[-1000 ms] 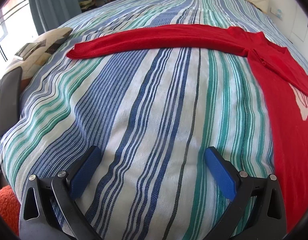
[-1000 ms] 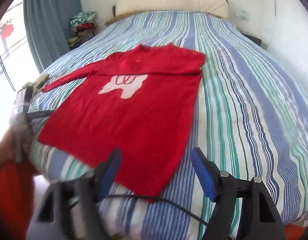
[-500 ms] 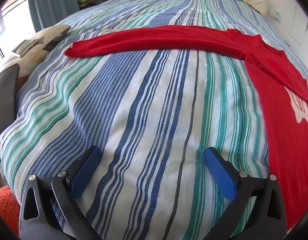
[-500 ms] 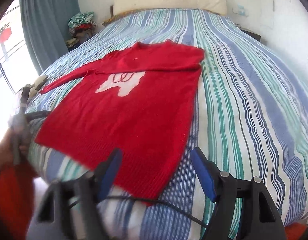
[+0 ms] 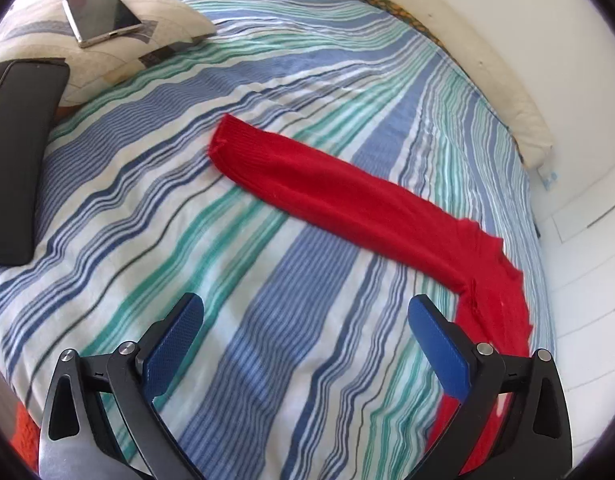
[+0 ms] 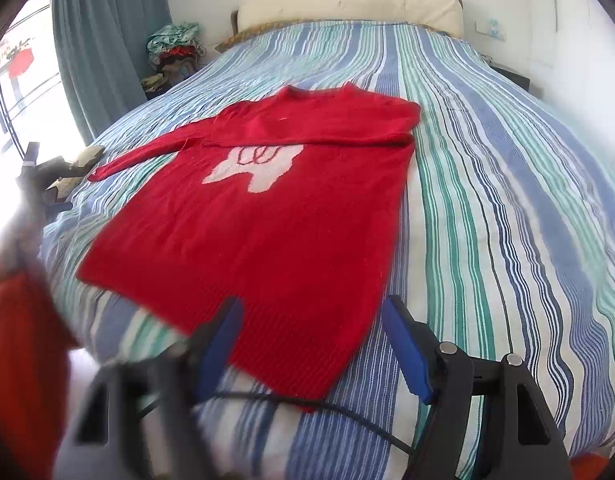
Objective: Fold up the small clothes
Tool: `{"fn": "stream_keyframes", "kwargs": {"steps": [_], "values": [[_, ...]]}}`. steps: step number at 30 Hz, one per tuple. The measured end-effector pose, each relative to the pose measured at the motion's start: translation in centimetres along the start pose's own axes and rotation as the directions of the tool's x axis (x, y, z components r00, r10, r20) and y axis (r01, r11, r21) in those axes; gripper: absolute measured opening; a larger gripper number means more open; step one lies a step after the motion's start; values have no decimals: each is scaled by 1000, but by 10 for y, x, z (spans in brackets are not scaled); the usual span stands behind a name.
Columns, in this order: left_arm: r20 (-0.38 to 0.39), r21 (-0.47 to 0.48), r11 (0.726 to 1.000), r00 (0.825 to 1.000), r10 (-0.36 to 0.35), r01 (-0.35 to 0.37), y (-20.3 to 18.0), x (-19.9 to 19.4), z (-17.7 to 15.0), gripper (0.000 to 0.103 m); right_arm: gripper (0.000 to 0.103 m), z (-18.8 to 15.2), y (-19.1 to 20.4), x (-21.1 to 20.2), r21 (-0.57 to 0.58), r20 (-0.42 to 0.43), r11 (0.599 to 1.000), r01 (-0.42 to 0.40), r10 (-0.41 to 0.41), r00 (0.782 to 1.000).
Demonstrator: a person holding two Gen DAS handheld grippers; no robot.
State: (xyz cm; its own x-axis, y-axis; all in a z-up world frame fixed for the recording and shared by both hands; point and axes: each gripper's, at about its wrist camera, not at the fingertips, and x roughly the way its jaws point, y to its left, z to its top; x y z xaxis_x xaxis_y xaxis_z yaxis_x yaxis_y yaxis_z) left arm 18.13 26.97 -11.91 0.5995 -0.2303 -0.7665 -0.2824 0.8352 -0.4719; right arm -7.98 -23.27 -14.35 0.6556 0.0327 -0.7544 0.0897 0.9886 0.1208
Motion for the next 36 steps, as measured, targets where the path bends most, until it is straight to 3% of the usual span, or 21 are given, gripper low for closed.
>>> {"fn": "stream_keyframes", "kwargs": {"steps": [6,8,11,15,16,17,19,23,27,29,31,33,36], "values": [[-23,-75,995,998,58,-59,26,37,59,97,71,2,0,6,7,-9,1000,-8,8,1000],[-43,-82,994,997,70,-74,27,54,67,83,71,1,2,8,3,-17,1000,-5,5,1000],[-59,-86,991,994,96,-101,26,77,72,81,71,0,4,11,-9,-27,1000,1,-1,1000],[4,-95,986,991,135,-134,26,88,75,80,71,-2,6,13,-16,-38,1000,8,-9,999],[20,-90,985,989,150,-147,25,88,76,71,71,-2,6,13,-16,-40,1000,10,-10,999],[31,-80,984,986,161,-159,25,89,79,44,71,-2,6,13,-17,-40,1000,10,-11,999],[14,-67,986,988,154,-153,24,92,85,6,71,-2,7,14,-18,-41,1000,10,-11,999],[74,15,988,986,152,-153,-5,68,96,4,71,-1,8,13,-17,-35,1000,4,-5,999],[121,196,976,990,72,-95,-81,35,103,4,71,2,8,9,-10,-12,1000,-11,11,1000],[126,292,956,992,-9,-28,-132,16,101,4,71,3,7,7,-7,-5,1000,-21,21,1000],[114,396,917,989,-96,43,-190,0,92,4,71,4,7,6,-6,1,1000,-28,28,1000],[81,497,861,981,-175,113,-248,-11,73,4,71,4,7,3,-5,10,999,-32,32,999],[7,625,755,965,-261,199,-328,-20,32,4,71,5,7,-2,-3,28,999,-36,36,999]]}}
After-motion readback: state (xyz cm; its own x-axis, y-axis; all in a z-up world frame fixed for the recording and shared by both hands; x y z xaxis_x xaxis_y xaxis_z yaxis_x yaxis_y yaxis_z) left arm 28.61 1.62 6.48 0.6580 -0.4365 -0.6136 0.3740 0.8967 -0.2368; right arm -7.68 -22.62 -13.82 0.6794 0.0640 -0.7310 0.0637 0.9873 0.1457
